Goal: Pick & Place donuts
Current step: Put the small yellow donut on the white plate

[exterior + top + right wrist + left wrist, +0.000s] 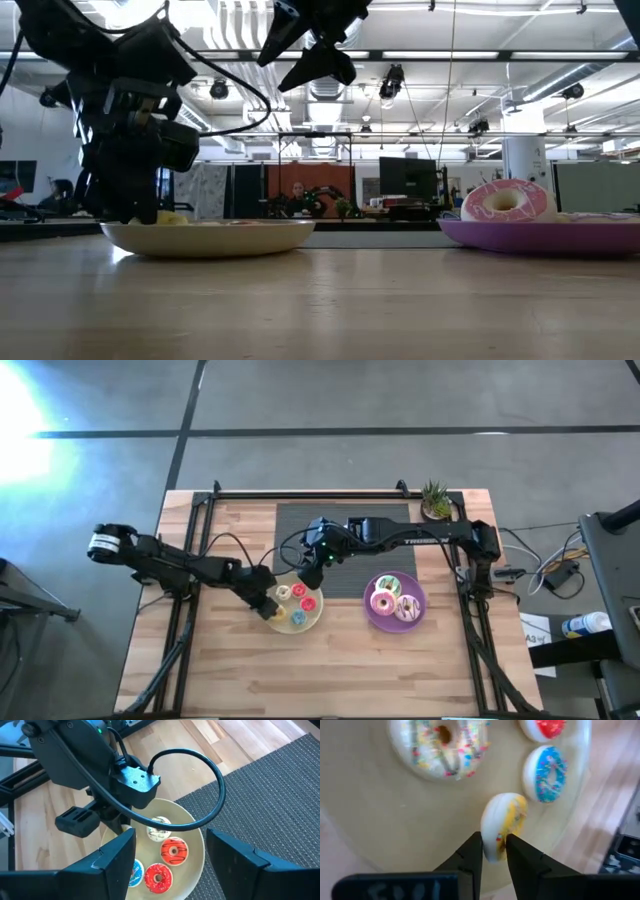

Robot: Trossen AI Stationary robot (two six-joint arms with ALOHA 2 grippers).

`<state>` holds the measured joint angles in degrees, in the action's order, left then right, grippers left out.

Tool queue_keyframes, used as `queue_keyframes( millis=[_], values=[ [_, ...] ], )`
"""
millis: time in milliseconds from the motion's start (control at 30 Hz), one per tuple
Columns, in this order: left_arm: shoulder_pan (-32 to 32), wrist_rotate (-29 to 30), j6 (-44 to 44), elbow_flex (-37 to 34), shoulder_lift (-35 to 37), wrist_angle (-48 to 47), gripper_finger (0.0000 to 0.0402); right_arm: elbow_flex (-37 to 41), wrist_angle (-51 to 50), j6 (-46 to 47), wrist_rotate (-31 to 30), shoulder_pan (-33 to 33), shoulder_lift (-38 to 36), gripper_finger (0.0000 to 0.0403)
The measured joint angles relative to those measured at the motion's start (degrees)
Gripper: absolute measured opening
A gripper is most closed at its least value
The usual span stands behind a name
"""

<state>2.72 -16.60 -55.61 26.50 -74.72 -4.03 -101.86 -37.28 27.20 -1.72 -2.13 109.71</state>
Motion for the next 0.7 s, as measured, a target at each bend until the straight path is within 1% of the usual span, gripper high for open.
queue_keyframes(
  millis=[333, 433, 500, 700],
  values=[
    [0.0, 2.27, 1.85, -0.04, 1.31, -5.02, 0.0063, 0.02, -0.02, -0.71, 0.0, -0.02, 0.01, 0.0231],
    [0.0, 2.72, 1.84, -0.03, 3.55, -6.14, 0.0063, 0.02, -0.1, -0.87, 0.0, -0.02, 0.02, 0.0231],
    [0.0, 4.03, 1.88, 0.14, 5.42, -7.73, 0.0063, 0.02, -0.16, -0.87, 0.0, -0.02, 0.01, 0.0231],
    [0.0, 10.45, 3.29, 0.59, 12.54, -15.97, 0.0063, 0.02, -0.41, -0.87, 0.02, -0.04, 0.02, 0.0231]
  ],
)
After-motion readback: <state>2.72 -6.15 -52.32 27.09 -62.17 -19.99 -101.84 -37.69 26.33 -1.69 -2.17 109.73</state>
